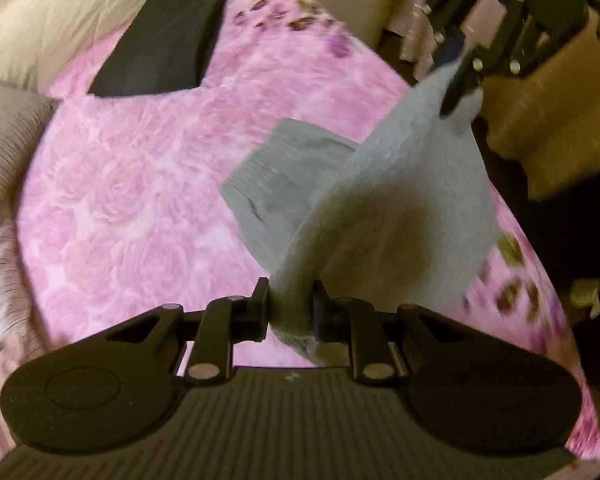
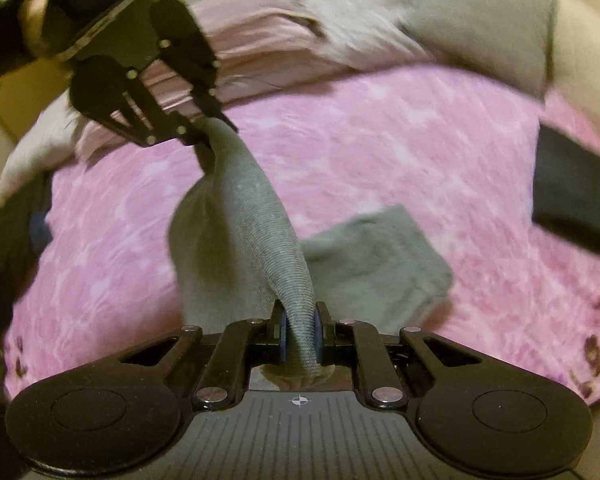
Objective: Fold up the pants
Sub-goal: 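Lift the held edge with both grippers and fold it over the stack, then lower the folded edge and open both grippers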
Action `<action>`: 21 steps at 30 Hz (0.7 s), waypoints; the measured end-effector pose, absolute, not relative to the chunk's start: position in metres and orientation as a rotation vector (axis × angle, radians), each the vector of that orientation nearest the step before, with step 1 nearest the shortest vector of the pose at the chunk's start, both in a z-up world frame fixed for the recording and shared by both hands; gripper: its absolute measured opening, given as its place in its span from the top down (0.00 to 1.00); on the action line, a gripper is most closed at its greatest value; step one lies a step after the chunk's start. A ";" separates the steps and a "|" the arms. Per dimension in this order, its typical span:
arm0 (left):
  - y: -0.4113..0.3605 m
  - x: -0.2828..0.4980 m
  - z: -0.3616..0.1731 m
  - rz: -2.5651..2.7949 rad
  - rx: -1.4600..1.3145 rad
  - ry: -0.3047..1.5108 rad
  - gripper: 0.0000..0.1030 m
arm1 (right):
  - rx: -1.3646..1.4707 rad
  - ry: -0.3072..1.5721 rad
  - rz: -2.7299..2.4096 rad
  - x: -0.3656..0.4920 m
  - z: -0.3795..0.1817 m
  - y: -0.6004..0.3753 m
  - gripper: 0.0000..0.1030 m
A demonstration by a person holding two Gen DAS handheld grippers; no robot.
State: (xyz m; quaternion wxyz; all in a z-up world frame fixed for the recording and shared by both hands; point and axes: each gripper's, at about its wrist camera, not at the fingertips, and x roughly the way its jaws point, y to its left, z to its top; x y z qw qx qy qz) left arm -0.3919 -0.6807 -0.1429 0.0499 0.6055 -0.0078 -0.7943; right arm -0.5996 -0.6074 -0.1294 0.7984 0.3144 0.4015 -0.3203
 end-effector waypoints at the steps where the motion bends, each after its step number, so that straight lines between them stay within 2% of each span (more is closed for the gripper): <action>1: -0.700 -0.407 -0.156 -2.407 1.860 0.016 0.84 | 0.710 0.854 -0.684 -0.612 -0.141 -0.626 0.91; 7: -0.768 -0.455 -0.224 -2.349 1.923 0.185 0.84 | 0.882 0.843 -0.650 -0.661 -0.212 -0.716 0.91; 12: -0.804 -0.468 -0.267 -2.302 1.895 0.334 0.83 | 1.001 0.803 -0.636 -0.688 -0.251 -0.749 0.91; 16: -0.826 -0.463 -0.294 -2.216 1.802 0.482 0.79 | 1.124 0.706 -0.682 -0.703 -0.286 -0.764 0.90; 20: -0.833 -0.449 -0.292 -2.153 1.706 0.565 0.71 | 1.205 0.604 -0.776 -0.721 -0.293 -0.763 0.77; 21: -0.833 -0.445 -0.288 -2.146 1.689 0.568 0.69 | 1.195 0.591 -0.806 -0.725 -0.287 -0.759 0.77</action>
